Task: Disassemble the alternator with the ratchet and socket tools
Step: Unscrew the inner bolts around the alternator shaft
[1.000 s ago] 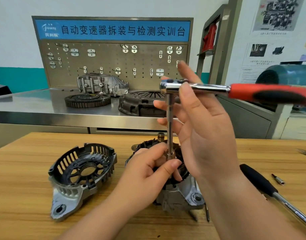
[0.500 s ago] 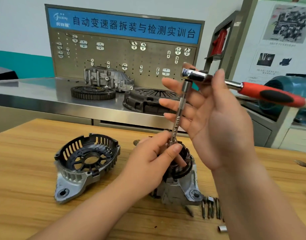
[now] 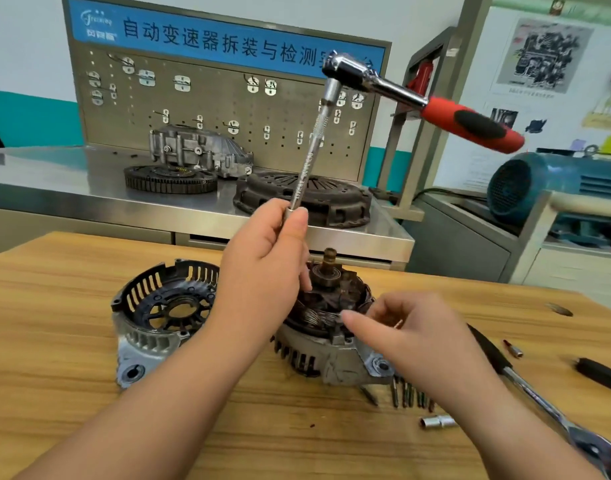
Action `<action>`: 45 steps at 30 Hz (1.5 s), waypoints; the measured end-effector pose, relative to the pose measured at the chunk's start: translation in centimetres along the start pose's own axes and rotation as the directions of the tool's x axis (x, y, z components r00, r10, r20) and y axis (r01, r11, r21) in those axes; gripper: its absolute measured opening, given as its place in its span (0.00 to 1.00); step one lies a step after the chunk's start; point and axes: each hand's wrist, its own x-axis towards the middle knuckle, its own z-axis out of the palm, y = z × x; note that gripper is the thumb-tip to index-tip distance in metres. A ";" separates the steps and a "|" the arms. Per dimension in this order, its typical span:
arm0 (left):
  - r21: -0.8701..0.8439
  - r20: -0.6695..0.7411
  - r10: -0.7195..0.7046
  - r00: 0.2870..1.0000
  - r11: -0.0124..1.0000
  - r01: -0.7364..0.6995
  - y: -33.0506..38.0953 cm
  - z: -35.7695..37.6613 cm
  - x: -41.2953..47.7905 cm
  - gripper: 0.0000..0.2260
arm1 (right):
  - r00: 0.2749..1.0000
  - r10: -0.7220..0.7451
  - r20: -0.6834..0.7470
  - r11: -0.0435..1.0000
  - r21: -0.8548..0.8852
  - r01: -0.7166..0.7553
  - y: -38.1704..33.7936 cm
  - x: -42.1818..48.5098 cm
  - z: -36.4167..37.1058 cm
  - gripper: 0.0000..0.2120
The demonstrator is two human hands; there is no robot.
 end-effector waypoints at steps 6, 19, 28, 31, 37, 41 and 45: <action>-0.044 -0.066 -0.050 0.997 0.998 0.047 0.8 -0.8 0.1 0.15 | 0.998 -0.003 -0.061 0.944 -0.330 -0.018 -0.1 -1.0 2.6 0.19; -0.164 -0.032 -0.073 0.997 0.984 0.067 1.5 -1.9 0.3 0.12 | 0.972 -0.025 -0.236 0.995 -0.099 0.001 -0.5 -1.2 3.6 0.09; -0.317 0.018 -0.147 0.989 0.937 0.145 2.6 -2.2 0.3 0.13 | 0.979 0.152 -0.138 0.945 0.312 -0.103 0.7 -0.1 -1.5 0.06; -0.340 0.021 -0.156 0.988 0.928 0.154 2.9 -2.3 0.5 0.14 | 0.957 0.289 -0.002 0.903 0.333 -0.271 3.5 -0.1 -2.6 0.08; -0.399 0.075 -0.121 0.990 0.906 0.141 3.0 -2.3 0.2 0.15 | 0.854 0.510 0.100 0.846 0.120 -0.519 8.9 -0.3 -3.3 0.11; -0.430 0.117 -0.113 0.987 0.890 0.153 2.7 -2.2 0.2 0.15 | 0.781 0.616 0.101 0.779 0.067 -0.623 10.9 -0.3 -3.8 0.09; -0.445 0.136 -0.117 0.984 0.880 0.166 2.4 -2.1 0.2 0.15 | 0.716 0.685 0.135 0.720 0.026 -0.694 12.1 -0.2 -3.9 0.08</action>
